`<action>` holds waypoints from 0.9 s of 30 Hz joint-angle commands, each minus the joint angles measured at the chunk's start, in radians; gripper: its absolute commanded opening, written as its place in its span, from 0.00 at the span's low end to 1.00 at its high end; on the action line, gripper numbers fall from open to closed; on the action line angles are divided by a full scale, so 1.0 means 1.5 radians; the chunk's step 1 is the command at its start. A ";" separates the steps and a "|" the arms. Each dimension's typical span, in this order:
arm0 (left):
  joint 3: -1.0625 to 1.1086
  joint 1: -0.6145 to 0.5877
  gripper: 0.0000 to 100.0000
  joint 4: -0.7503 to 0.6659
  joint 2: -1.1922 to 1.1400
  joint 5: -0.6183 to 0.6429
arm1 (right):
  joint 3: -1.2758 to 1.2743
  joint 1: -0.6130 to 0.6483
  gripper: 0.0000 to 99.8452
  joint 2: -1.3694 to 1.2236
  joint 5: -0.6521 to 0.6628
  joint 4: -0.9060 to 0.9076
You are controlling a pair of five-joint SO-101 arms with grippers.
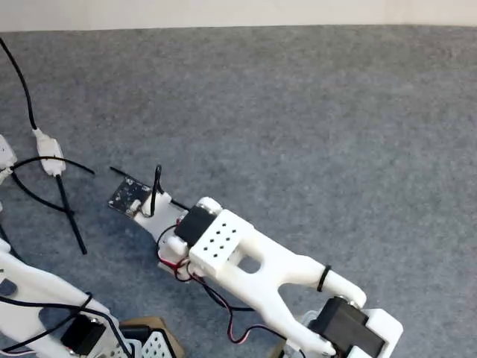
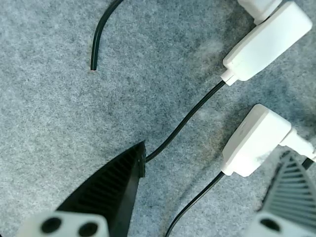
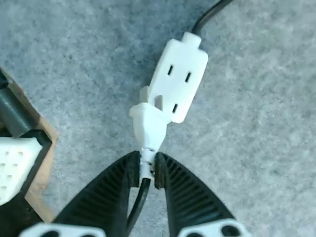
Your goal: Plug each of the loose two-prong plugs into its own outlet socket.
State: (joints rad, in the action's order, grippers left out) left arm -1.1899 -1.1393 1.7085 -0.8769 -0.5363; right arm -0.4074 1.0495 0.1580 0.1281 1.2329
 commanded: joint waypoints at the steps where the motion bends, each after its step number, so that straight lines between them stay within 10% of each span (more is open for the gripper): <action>1: -0.028 0.005 0.40 0.005 0.010 -0.006 | 0.032 -0.050 0.00 0.007 0.030 0.037; 14: -0.028 0.007 0.40 0.001 0.009 -0.007 | -0.001 -0.338 0.00 0.109 0.320 0.039; 27: -0.025 0.025 0.40 0.001 0.008 -0.007 | -0.323 -0.264 0.03 0.103 0.252 -0.226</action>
State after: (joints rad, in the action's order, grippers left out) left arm -1.1899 -1.1193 1.7085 -0.8769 -0.5363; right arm -0.8861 0.6368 0.2716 0.5271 0.9367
